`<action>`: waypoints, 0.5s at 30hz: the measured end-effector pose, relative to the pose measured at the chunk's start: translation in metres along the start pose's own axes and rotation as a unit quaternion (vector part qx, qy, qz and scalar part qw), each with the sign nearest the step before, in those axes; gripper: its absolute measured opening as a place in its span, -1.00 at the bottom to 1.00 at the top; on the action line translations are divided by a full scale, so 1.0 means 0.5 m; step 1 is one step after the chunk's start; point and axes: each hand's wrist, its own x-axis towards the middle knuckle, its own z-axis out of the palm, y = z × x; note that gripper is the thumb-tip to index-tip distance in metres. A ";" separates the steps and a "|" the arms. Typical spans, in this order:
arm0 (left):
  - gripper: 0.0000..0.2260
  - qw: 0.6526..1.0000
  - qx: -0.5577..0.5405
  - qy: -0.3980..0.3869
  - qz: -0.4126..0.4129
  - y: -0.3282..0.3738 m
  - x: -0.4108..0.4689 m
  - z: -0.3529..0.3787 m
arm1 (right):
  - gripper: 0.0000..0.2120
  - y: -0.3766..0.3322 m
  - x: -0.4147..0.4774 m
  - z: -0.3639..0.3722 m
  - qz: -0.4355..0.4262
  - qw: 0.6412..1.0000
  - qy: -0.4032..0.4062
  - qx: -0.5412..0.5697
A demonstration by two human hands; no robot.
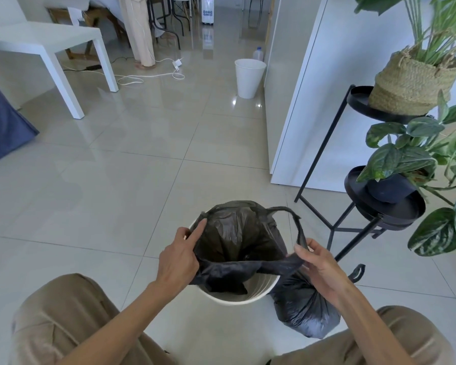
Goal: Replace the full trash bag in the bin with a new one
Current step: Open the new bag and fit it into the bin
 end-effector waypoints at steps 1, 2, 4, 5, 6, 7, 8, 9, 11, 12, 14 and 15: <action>-0.34 1.000 0.021 -0.002 0.012 0.005 0.002 -0.006 | -0.67 -0.005 0.000 0.003 0.022 0.998 0.000 -0.064; -0.32 0.999 0.041 -0.006 0.025 0.009 0.004 -0.012 | -0.70 -0.008 0.002 0.008 0.037 0.992 0.014 -0.123; -0.33 0.994 0.096 -0.024 0.044 0.013 0.010 -0.021 | -0.87 -0.014 0.014 0.017 0.030 0.981 0.092 -0.168; -0.35 0.990 0.126 -0.037 0.048 0.014 0.012 -0.025 | -0.96 -0.018 0.020 0.018 0.022 0.980 0.130 -0.150; -0.36 0.986 0.149 -0.049 0.048 0.012 0.014 -0.031 | -0.96 -0.020 0.024 0.018 0.017 0.981 0.159 -0.109; -0.35 0.984 0.165 -0.056 0.041 0.009 0.017 -0.036 | -0.93 -0.020 0.029 0.014 0.016 0.981 0.183 -0.059; -0.33 0.982 0.175 -0.062 0.028 0.004 0.020 -0.043 | -0.89 -0.021 0.030 0.010 0.016 0.979 0.204 -0.017; -0.32 0.981 0.182 -0.071 0.010 0.000 0.024 -0.052 | -0.86 -0.019 0.030 0.006 0.017 0.974 0.224 0.014; -0.38 0.976 0.191 -0.102 -0.018 -0.006 0.029 -0.065 | -0.78 -0.007 0.028 0.001 0.019 0.967 0.235 0.095; -0.43 0.975 0.188 -0.116 -0.026 -0.006 0.029 -0.069 | -0.75 -0.001 0.028 0.000 0.023 0.960 0.226 0.165; -0.49 0.976 0.170 -0.130 -0.040 -0.003 0.023 -0.068 | -0.73 0.003 0.028 -0.001 0.027 0.928 0.207 0.309; -0.51 0.978 0.160 -0.130 -0.044 -0.002 0.018 -0.066 | -0.74 0.000 0.028 -0.003 0.027 0.918 0.197 0.342</action>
